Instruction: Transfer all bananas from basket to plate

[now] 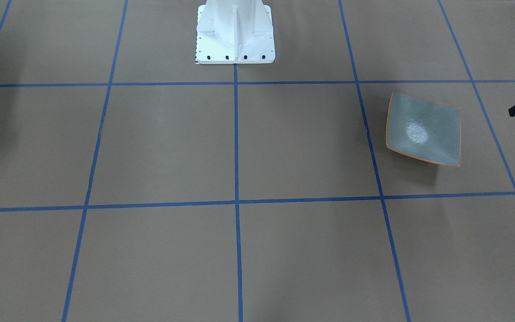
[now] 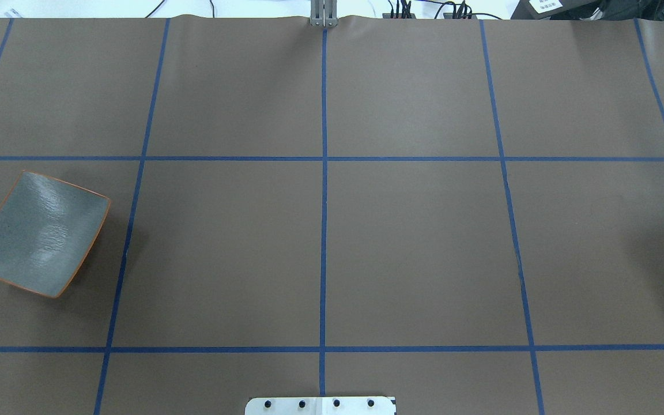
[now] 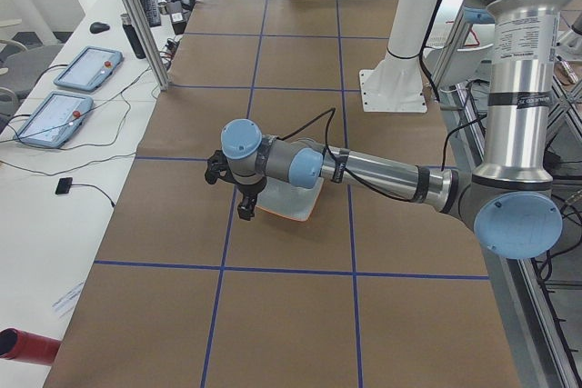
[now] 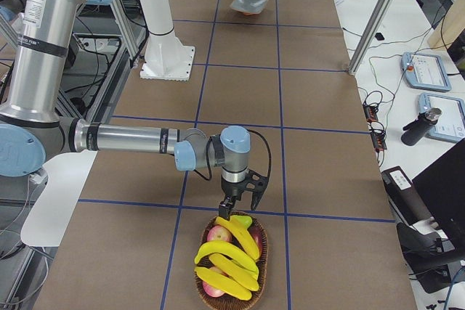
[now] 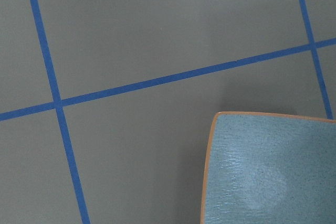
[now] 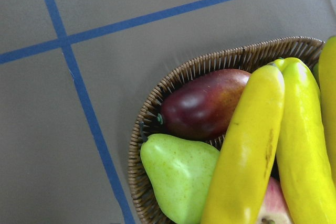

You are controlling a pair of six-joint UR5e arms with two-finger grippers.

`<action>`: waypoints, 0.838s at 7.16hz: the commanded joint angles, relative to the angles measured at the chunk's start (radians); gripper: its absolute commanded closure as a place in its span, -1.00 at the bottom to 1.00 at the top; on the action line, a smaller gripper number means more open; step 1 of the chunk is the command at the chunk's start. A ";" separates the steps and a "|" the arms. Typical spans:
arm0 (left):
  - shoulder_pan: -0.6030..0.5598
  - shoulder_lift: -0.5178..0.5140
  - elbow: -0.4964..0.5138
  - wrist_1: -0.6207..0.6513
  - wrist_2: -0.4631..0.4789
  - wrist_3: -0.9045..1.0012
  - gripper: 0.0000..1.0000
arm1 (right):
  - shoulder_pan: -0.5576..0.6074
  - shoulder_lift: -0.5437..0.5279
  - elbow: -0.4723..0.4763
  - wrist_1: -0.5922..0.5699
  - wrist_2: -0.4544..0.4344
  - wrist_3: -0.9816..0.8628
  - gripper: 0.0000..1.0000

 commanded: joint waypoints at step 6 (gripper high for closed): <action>0.000 0.001 0.000 -0.014 -0.001 -0.001 -0.99 | -0.014 0.001 -0.052 -0.013 -0.015 0.015 -0.58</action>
